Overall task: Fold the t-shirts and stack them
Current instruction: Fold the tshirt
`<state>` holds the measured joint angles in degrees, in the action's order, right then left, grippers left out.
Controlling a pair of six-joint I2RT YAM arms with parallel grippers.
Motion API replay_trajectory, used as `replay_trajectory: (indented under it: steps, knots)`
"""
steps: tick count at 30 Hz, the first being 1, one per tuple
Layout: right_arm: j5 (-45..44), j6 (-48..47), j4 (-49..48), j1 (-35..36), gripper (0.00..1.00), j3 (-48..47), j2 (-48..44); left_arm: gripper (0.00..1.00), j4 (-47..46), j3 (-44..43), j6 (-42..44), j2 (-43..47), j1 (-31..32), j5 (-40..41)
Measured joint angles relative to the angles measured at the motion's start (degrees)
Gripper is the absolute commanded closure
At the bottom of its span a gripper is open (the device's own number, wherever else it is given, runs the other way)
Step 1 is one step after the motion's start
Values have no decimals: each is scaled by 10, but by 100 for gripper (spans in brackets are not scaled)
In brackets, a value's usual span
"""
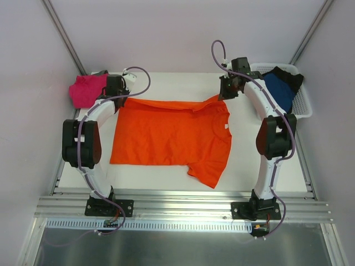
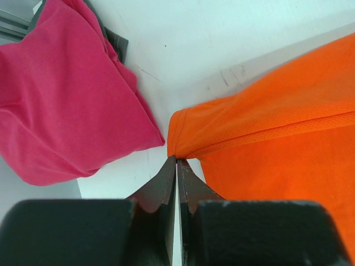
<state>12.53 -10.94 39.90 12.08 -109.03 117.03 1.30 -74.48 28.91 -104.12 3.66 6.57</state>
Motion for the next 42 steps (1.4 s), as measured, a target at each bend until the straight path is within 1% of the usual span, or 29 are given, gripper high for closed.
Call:
replay_trajectory:
  steps: [10, 30, 38, 42]
  knots:
    - [2, -2, 3, 0, 99, 40, -13, 100, -1, 46, 0, 41, 0, 0]
    - [3, -13, 4, 0, 99, 72, -21, 100, 1, 81, -1, 43, 0, 0]
    - [4, -13, 5, 1, 99, 122, -22, 100, 1, 82, -9, 43, 0, 0]
    - [7, -13, 7, 2, 100, 131, -22, 100, 0, 85, -12, 43, 0, 0]
